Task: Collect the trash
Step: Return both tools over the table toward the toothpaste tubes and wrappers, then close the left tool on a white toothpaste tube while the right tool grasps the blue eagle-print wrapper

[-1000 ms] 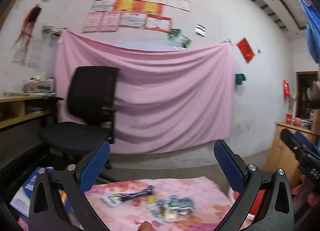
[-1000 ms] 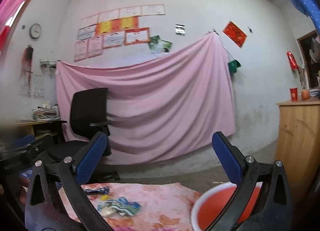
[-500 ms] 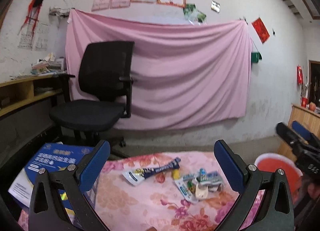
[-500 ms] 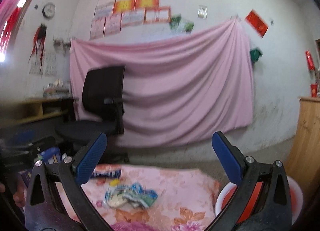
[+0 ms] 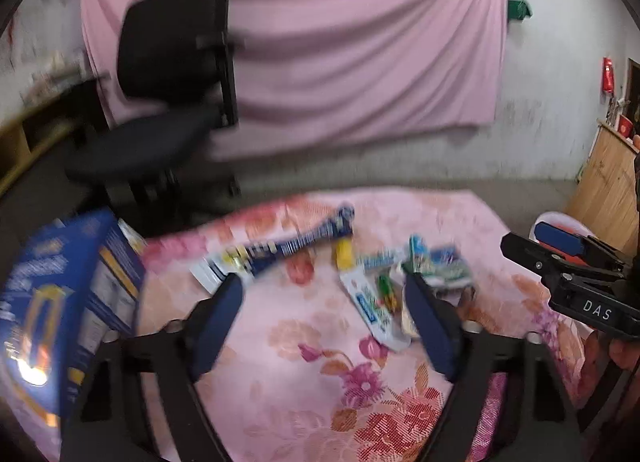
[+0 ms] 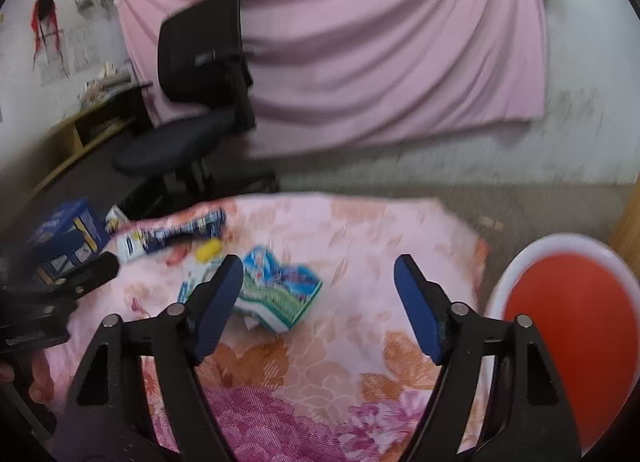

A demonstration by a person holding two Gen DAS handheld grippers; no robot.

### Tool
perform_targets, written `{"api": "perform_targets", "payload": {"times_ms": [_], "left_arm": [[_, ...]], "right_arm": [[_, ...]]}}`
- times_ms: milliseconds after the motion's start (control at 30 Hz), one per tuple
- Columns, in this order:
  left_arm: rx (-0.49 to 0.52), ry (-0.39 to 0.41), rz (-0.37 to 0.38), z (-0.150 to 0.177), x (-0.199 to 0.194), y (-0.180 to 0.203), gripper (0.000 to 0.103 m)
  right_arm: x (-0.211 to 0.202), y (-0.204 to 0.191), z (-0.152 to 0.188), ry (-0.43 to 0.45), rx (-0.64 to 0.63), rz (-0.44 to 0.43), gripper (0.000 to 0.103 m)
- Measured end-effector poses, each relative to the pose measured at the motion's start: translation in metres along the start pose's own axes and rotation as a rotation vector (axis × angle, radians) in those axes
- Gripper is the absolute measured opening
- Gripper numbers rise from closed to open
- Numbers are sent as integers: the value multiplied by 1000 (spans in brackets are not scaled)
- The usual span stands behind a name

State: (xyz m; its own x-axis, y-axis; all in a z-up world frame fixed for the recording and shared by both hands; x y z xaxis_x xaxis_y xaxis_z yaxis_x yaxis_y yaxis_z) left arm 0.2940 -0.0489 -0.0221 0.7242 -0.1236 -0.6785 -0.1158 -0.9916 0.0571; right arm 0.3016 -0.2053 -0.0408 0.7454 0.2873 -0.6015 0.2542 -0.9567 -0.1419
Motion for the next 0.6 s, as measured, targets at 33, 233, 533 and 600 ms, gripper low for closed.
{"api": "perform_targets", "payload": {"times_ms": [33,233,533,600], "left_arm": [[-11,-32,14,2,8,-1,64],[-85,-208,80,9,49,-8,52],[-45,-239,109,3,64,5,45],[-31,-246,114,4,65,9,38]], "right_arm": [[7,0,1,-31,5,-10,95],[42,-2,2,-180,36,-64,94],[69,3,13,-312,110,-156,75],[69,3,15,-315,122,-181,66]]}}
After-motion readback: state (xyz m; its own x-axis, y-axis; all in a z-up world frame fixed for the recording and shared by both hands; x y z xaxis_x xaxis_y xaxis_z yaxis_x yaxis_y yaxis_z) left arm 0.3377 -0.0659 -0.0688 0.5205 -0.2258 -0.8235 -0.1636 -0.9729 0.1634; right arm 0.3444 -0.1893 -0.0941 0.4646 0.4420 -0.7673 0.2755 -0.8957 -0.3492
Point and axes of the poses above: each gripper's, at about its wrist camera, not at the fingertips, and x roughly the way its jaws point, y to its right, z to its underside, the point moved 3 cm from there along x, roughly the way its jaws point, and after that the axes turned 1 degree about -x, right-handed, at the moved point
